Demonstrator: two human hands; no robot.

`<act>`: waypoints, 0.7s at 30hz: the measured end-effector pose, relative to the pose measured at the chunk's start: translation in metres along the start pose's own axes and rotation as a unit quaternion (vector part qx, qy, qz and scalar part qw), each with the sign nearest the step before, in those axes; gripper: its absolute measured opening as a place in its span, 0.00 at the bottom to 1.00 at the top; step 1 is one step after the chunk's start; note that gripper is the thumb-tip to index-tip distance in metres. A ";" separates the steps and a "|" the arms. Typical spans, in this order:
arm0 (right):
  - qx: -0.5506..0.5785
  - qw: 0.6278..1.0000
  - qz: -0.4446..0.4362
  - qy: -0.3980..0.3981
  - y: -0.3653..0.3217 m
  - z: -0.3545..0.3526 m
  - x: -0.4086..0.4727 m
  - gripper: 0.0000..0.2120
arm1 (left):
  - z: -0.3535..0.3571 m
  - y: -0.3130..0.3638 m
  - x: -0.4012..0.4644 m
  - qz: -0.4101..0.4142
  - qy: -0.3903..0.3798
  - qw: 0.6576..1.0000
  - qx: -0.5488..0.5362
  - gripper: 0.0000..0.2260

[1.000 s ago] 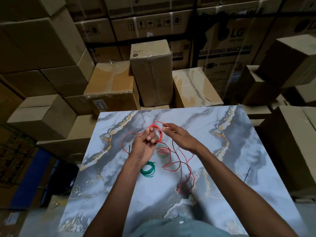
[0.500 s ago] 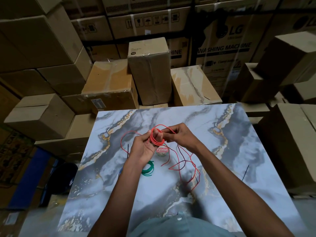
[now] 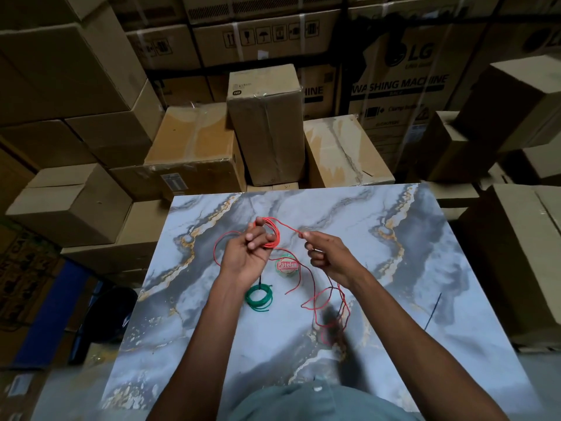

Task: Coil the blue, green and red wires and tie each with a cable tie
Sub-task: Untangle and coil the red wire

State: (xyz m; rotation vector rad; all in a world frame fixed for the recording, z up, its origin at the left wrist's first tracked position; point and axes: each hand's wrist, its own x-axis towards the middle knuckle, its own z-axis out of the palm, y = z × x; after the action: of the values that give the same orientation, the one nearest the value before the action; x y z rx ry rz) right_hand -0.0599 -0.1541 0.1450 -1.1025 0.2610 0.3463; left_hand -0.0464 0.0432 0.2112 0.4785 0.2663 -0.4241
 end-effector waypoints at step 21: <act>-0.487 0.847 -0.169 -0.131 -0.051 0.063 -0.062 0.07 | -0.024 -0.010 0.015 0.305 0.140 0.828 0.450 0.15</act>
State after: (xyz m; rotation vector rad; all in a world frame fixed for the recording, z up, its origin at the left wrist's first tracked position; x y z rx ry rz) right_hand -0.0940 -0.1271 0.2373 -2.0467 -0.4163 0.3064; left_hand -0.0412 0.0419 0.1821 1.5180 0.1646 0.1961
